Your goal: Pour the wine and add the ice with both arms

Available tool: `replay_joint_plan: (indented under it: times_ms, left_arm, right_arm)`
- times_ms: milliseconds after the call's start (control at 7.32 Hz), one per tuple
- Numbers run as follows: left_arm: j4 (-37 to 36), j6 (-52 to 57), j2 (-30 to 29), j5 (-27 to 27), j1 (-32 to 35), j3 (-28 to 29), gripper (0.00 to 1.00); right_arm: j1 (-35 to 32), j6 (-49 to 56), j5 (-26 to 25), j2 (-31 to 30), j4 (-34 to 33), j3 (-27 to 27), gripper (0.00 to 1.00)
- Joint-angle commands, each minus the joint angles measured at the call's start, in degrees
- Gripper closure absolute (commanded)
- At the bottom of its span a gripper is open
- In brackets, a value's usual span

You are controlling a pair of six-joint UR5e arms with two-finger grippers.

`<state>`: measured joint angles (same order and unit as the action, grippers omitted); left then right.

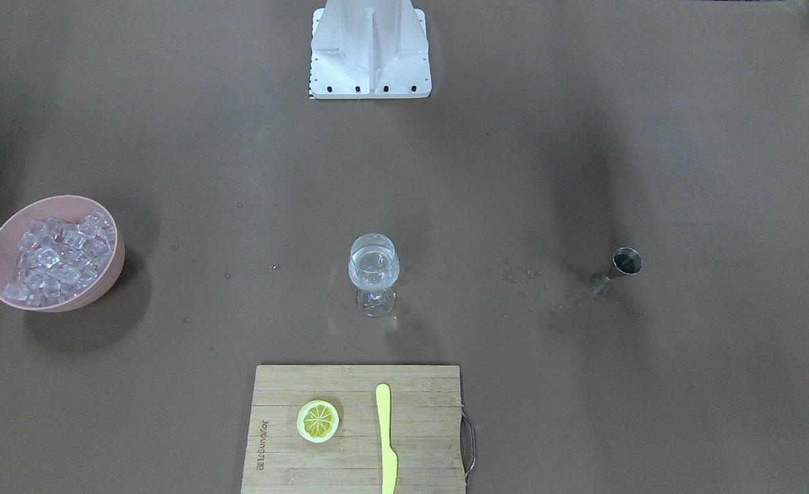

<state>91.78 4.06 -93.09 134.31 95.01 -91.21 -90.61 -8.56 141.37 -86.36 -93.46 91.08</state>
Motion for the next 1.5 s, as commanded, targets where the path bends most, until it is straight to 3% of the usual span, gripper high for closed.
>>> replay_joint_plan:
  times_ms: [0, 819, 1365]
  left_arm:
    - [0.06, -0.01, -0.16, 0.07, 0.00, -0.90, 0.02]
    - [0.94, 0.07, -0.08, -0.02, -1.41, -0.12, 0.02]
    - [5.95, -0.45, 1.86, -0.19, -1.41, 0.15, 0.02]
  right_arm:
    - [0.00, 0.03, 0.13, -0.12, 0.03, 0.06, 0.00]
    - [0.00, 0.03, -0.13, -0.03, 0.03, 0.06, 0.00]
    - [0.09, 0.73, -0.13, -0.12, 0.03, 0.15, 0.00]
